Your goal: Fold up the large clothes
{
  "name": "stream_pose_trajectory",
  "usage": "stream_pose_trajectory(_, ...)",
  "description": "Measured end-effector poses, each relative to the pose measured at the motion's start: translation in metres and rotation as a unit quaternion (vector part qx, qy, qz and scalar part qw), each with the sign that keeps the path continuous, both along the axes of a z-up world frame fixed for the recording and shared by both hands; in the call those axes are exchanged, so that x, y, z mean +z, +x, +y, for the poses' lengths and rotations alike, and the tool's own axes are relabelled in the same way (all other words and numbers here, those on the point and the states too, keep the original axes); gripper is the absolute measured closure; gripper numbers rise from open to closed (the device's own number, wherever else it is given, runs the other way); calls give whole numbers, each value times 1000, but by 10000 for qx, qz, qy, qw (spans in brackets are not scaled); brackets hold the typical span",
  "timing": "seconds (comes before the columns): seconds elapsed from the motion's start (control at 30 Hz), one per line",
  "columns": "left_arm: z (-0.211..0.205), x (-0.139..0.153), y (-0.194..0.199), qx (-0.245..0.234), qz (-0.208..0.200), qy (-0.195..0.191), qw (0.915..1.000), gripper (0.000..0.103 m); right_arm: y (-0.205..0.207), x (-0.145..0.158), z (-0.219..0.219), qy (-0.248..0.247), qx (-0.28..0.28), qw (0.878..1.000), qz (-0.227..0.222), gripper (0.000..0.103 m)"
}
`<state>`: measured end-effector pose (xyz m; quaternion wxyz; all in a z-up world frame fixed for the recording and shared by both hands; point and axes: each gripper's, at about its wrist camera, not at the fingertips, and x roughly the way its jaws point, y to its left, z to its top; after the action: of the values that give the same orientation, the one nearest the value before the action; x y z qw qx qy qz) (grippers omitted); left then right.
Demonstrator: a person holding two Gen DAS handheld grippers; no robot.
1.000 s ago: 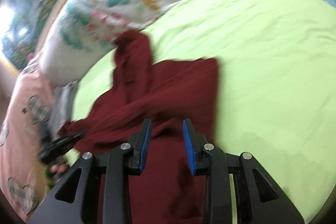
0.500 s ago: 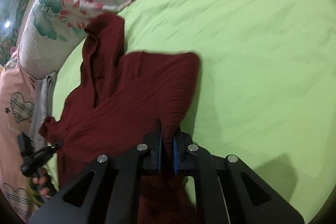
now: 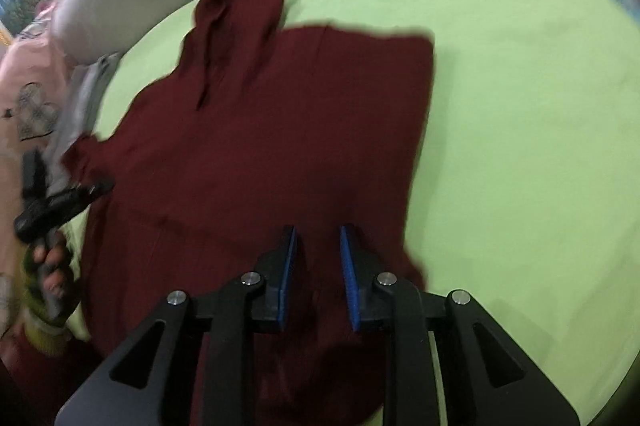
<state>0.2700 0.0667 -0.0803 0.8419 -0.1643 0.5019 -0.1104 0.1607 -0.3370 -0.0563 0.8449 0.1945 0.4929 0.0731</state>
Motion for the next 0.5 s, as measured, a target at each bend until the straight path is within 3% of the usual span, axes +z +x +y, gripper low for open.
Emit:
stream_pose_trajectory(0.13, 36, 13, -27, 340, -197, 26, 9992, 65, -35, 20, -8, 253, -28, 9995, -185, 79)
stream_pose_trajectory(0.3, 100, 34, -47, 1125, -506, 446, 9914, 58, -48, 42, 2, 366, 47, 9977, -574, 74)
stream_pose_trajectory(0.43, 140, 49, -31, 1454, -663, 688, 9847, 46, -40, 46, 28, 584, 307, 9954, -690, 71)
stream_pose_trajectory(0.5, 144, 49, -12, 1439, -651, 1023, 9821, 36, -32, 42, 45, 672, 418, 9947, -652, 71)
